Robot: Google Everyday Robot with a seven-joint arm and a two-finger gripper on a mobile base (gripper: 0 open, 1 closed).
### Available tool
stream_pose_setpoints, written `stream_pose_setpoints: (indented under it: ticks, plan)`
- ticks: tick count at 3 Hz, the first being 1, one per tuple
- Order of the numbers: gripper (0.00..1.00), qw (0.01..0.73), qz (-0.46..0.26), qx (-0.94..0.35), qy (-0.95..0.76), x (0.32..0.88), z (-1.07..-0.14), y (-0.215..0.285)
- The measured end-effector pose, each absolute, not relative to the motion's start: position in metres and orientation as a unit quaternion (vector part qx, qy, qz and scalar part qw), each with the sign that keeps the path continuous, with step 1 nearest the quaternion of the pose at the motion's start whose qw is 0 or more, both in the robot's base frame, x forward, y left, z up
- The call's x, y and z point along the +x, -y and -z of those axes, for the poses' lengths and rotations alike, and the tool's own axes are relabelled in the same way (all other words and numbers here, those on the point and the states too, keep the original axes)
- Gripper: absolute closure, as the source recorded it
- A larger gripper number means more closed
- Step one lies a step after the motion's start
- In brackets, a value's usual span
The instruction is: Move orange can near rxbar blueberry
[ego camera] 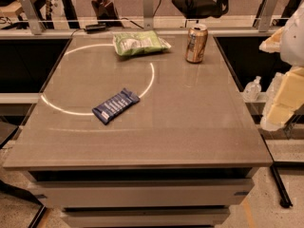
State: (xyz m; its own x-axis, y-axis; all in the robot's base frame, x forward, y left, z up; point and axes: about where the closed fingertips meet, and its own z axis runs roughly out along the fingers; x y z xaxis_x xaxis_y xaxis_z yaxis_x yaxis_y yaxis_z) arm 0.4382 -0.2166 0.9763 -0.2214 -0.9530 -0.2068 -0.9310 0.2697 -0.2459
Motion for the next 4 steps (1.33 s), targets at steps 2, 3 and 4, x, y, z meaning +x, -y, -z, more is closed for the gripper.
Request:
stream_pose_setpoints:
  ticks: [2,3,4]
  plan:
    - [0.0,0.175,0.005,-0.564,-0.807,0.442,-0.977,0.226]
    - [0.0,0.216,-0.047,-0.484,-0.847,0.449,-0.973,0.248]
    - [0.0,0.286,-0.114,-0.405,-0.861,0.454,-0.975,0.257]
